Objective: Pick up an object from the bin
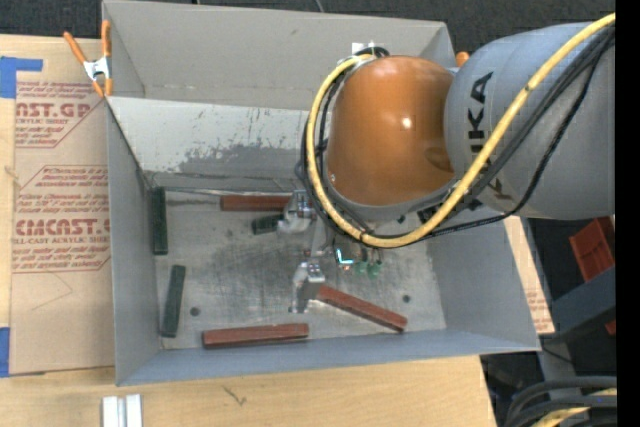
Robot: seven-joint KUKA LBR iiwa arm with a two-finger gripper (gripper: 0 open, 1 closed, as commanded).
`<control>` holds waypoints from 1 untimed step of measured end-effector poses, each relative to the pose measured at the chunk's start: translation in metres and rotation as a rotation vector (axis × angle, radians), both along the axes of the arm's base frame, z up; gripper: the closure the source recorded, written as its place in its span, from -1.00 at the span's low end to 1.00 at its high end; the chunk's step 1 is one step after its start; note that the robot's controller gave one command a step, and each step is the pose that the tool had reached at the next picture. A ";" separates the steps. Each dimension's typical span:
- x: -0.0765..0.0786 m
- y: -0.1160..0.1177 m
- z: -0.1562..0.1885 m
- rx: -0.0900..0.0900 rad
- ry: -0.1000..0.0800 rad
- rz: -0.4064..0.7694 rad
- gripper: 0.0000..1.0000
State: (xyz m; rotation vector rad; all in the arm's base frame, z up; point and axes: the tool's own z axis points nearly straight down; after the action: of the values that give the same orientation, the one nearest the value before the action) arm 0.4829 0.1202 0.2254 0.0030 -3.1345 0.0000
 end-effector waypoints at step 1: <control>0.002 -0.001 0.004 0.001 -0.008 -0.001 -1.00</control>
Offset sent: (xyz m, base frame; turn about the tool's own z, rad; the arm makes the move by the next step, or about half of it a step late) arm 0.0055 -0.0651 -0.1498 -0.3719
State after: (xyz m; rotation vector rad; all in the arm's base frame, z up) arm 0.4847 0.1196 0.2290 0.0013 -3.1422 -0.0015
